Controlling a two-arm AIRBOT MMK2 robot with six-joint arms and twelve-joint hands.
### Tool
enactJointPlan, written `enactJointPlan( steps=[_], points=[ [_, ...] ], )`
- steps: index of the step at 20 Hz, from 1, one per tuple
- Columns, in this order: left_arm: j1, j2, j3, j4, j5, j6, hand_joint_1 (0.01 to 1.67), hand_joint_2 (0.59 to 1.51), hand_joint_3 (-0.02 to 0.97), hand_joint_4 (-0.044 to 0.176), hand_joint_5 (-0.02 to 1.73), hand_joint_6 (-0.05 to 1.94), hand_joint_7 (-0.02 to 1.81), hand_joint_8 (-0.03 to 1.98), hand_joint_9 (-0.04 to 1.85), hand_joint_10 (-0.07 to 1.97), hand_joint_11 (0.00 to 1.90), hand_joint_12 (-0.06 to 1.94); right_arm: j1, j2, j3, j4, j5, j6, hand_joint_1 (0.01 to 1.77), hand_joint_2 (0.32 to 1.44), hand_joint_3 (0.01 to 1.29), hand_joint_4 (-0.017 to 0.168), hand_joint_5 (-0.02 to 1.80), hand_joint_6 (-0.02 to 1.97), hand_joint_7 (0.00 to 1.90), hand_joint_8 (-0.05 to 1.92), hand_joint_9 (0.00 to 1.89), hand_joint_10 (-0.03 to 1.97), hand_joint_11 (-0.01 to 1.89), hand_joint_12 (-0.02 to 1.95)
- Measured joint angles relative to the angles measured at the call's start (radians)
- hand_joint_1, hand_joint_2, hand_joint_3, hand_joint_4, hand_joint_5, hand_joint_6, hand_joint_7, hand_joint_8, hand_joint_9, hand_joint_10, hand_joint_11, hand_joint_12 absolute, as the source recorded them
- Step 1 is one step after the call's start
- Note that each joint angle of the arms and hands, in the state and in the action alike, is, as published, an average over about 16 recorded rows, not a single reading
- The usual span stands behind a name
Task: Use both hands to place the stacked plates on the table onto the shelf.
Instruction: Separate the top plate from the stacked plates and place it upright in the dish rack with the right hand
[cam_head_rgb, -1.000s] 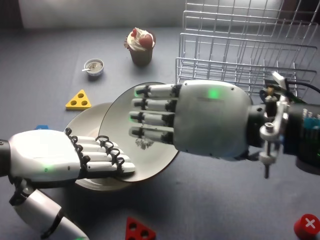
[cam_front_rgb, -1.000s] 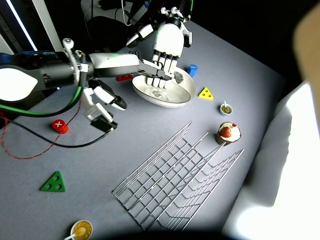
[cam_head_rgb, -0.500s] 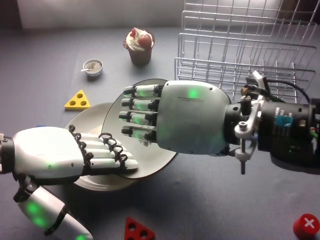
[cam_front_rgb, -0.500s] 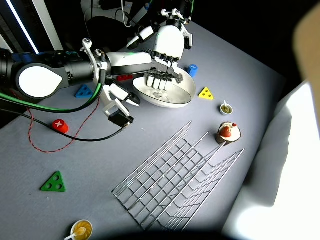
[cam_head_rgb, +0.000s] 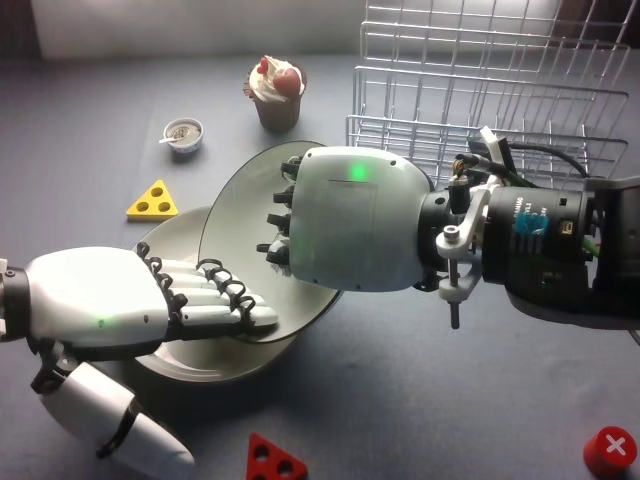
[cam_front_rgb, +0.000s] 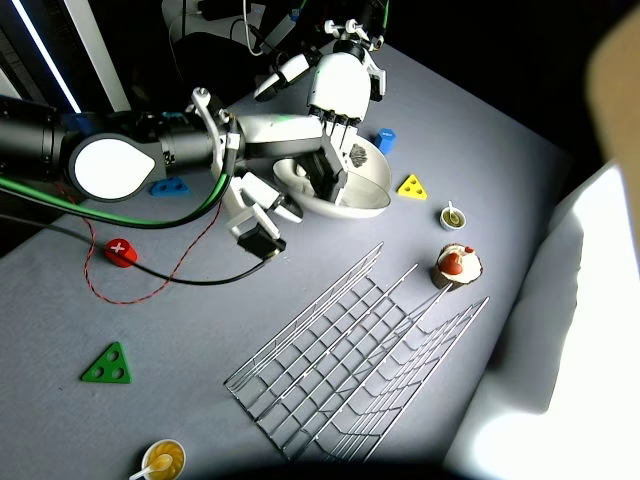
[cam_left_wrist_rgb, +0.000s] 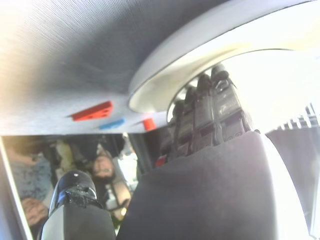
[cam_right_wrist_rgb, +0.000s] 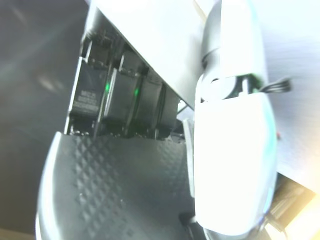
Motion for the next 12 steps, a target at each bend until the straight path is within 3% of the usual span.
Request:
enactJointPlan(
  steps=[6, 12],
  points=[
    [-0.01, 0.025, 0.001, -0.046, -0.015, 0.0, 0.04, 0.915, -0.001, -0.003, 0.08, -0.02, 0.11, -0.01, 0.13, 0.0, 0.16, 0.01, 0.011, 0.02, -0.028, 0.018, 0.001, 0.001, 1.35, 0.9, 0.01, -0.008, 0.95, 0.56, 1.15, 0.33, 1.17, 0.61, 1.06, 1.08],
    [-0.031, 0.081, 0.001, -0.107, -0.047, 0.001, 0.03, 0.919, -0.001, -0.001, 0.11, 0.0, 0.13, -0.01, 0.14, 0.0, 0.16, 0.01, 0.018, 0.069, -0.097, 0.07, 0.002, 0.004, 1.37, 0.9, 0.01, -0.005, 0.99, 0.66, 1.18, 0.39, 1.18, 0.6, 1.09, 0.93]
  ],
)
